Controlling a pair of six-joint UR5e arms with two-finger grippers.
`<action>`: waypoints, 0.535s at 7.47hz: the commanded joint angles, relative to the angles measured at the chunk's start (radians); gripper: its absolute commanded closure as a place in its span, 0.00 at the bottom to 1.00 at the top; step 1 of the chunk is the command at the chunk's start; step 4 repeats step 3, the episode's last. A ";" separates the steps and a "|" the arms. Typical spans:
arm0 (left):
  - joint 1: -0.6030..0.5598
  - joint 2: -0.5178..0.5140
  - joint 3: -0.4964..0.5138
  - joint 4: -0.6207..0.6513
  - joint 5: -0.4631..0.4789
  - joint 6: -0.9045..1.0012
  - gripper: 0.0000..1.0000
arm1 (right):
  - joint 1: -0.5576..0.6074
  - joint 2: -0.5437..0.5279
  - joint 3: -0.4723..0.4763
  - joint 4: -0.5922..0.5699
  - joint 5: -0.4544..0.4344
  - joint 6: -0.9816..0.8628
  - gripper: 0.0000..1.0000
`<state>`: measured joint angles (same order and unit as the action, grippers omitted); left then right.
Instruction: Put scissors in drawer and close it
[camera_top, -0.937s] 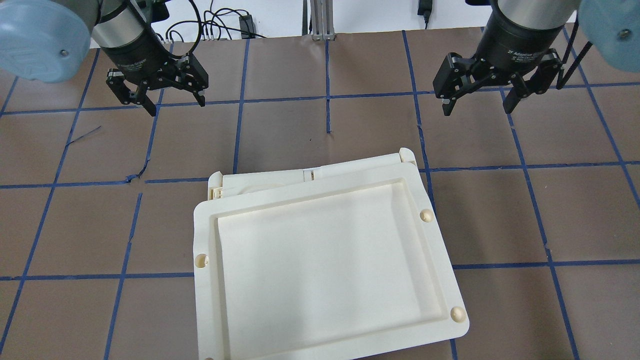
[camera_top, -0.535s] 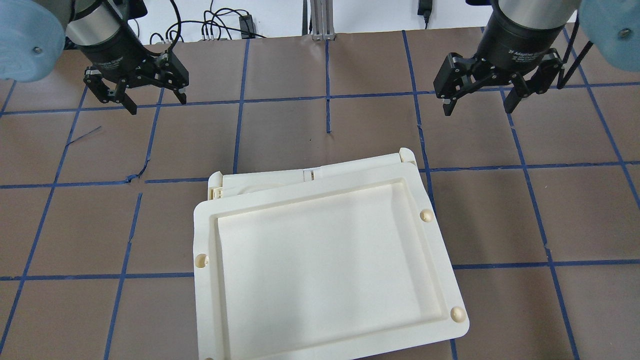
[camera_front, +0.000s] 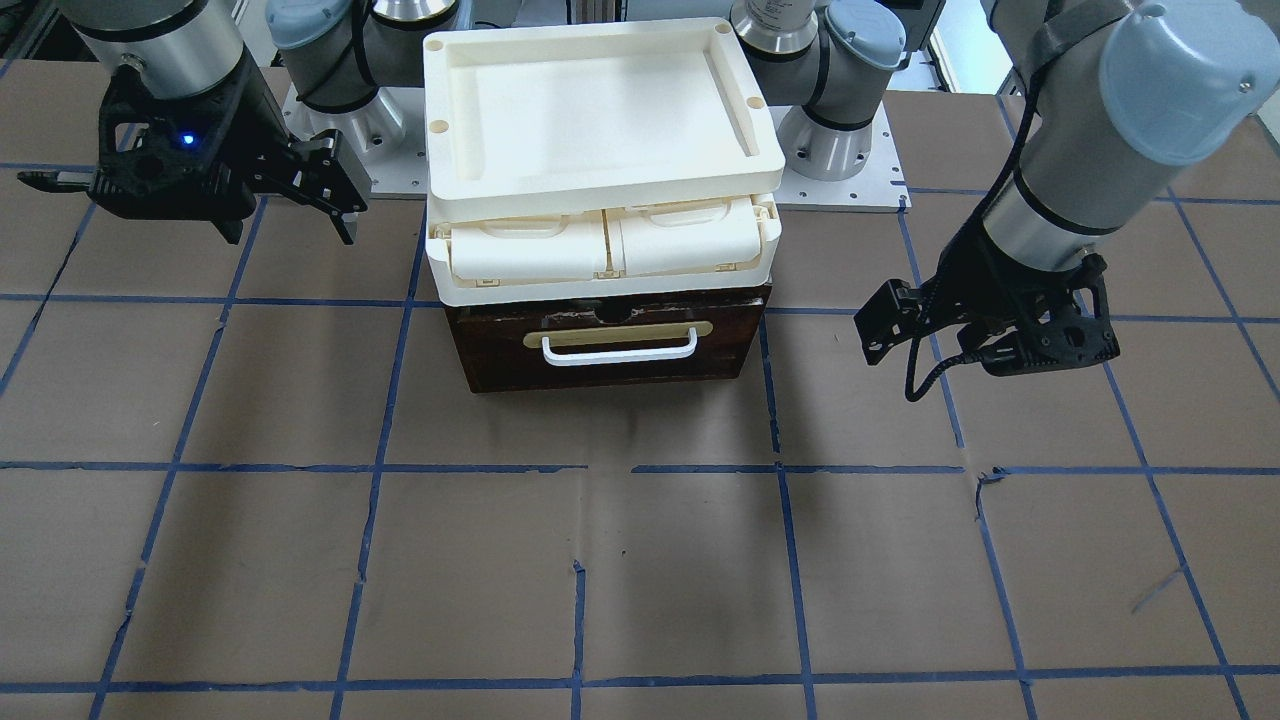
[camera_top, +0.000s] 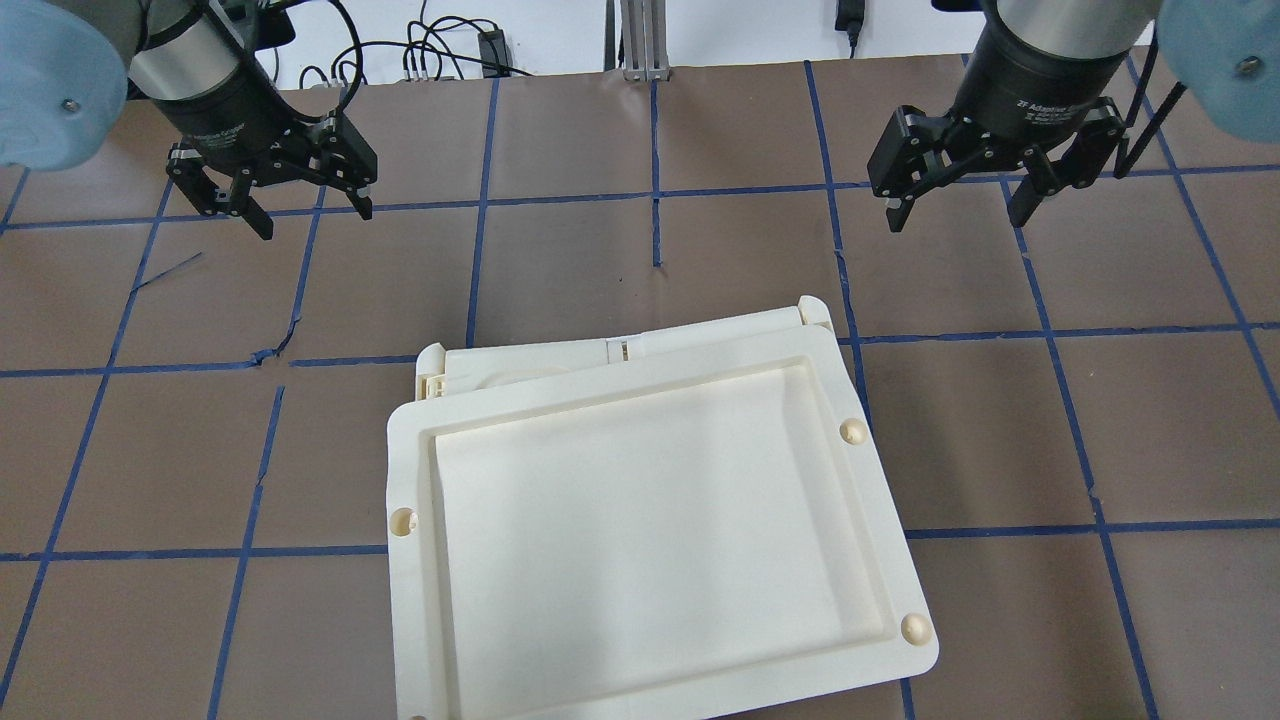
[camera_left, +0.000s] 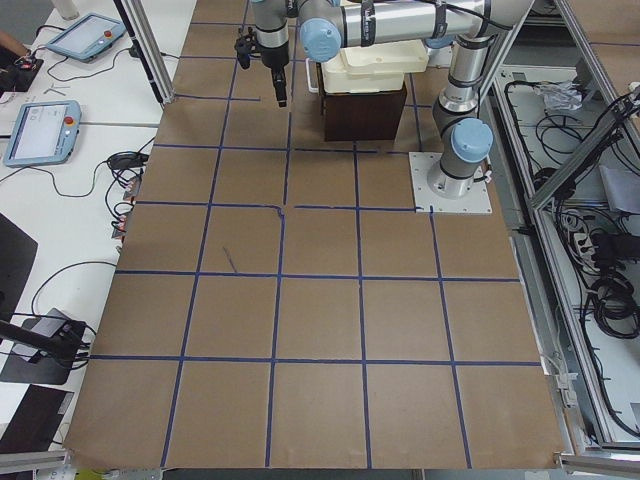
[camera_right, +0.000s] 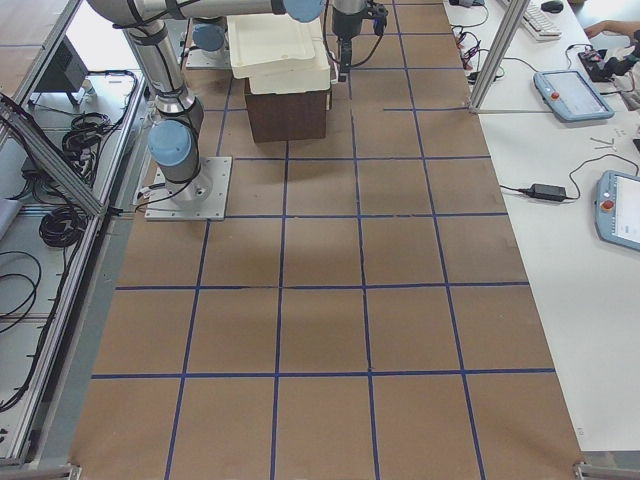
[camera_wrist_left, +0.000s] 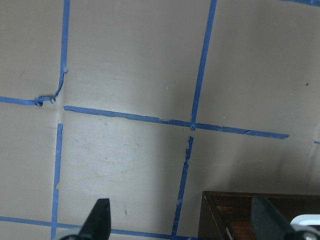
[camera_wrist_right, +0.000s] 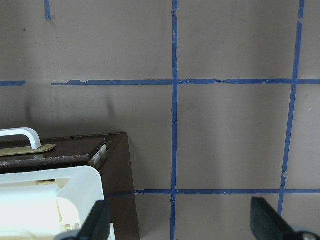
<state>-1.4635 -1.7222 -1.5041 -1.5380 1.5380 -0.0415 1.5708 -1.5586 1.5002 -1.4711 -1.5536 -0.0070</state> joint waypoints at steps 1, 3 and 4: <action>-0.005 0.001 -0.007 -0.007 -0.001 0.000 0.00 | 0.000 0.000 0.000 0.000 0.001 -0.001 0.00; -0.003 0.006 -0.016 -0.007 -0.001 0.000 0.00 | 0.000 0.000 0.000 0.000 0.001 0.001 0.00; -0.003 0.006 -0.016 -0.007 -0.001 0.000 0.00 | 0.000 0.000 0.000 0.000 0.001 0.001 0.00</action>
